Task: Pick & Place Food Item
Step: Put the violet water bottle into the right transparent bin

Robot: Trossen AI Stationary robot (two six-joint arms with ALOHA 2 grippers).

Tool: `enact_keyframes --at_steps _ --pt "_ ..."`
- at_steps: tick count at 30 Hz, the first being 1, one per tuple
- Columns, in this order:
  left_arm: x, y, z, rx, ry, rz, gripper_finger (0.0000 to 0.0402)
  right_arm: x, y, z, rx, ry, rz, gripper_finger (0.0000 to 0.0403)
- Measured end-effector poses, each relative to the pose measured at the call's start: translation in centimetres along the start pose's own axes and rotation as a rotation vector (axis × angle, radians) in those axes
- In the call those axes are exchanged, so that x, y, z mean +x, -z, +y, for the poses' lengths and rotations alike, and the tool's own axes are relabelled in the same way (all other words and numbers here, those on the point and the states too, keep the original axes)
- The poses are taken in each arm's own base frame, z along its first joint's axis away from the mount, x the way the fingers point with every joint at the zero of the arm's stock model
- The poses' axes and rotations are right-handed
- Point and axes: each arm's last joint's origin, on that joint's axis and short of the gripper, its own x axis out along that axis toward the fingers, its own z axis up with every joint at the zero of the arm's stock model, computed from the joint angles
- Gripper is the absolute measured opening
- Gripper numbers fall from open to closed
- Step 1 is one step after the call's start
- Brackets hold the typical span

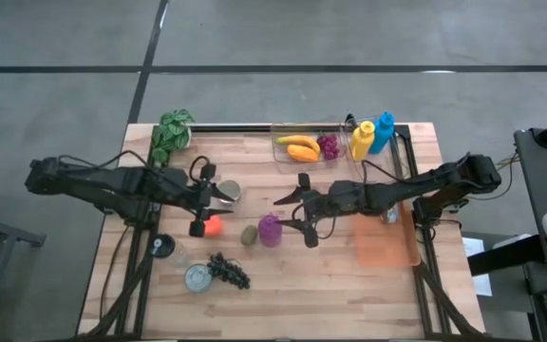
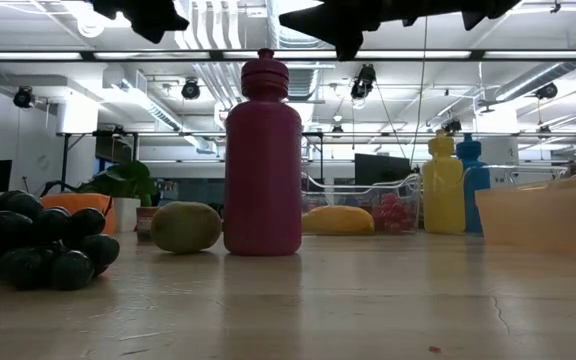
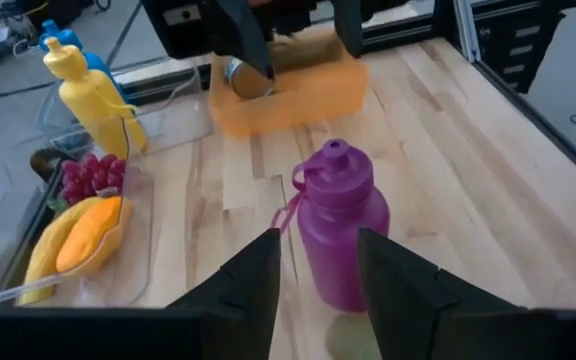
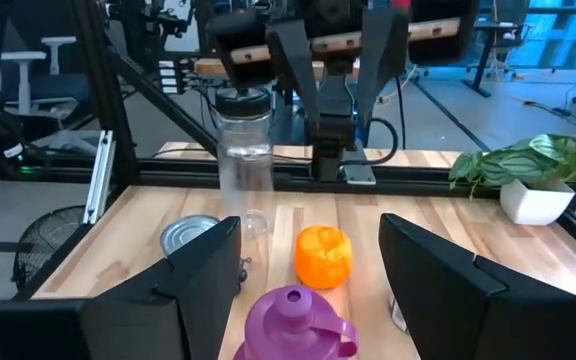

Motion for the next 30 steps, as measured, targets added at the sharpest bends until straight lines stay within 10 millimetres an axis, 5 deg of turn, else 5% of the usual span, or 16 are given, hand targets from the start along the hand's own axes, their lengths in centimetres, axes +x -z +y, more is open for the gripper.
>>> enact_keyframes --at_steps 12,30 --pt "-0.1 -0.2 0.0 0.025 -0.004 -0.027 0.0133 2.3 2.4 0.1 0.007 -0.004 -0.003 0.0235" --pt "-0.1 -0.1 0.0 0.021 -0.003 -0.022 0.0131 3.2 3.6 0.0 -0.016 0.0 0.015 0.0228"
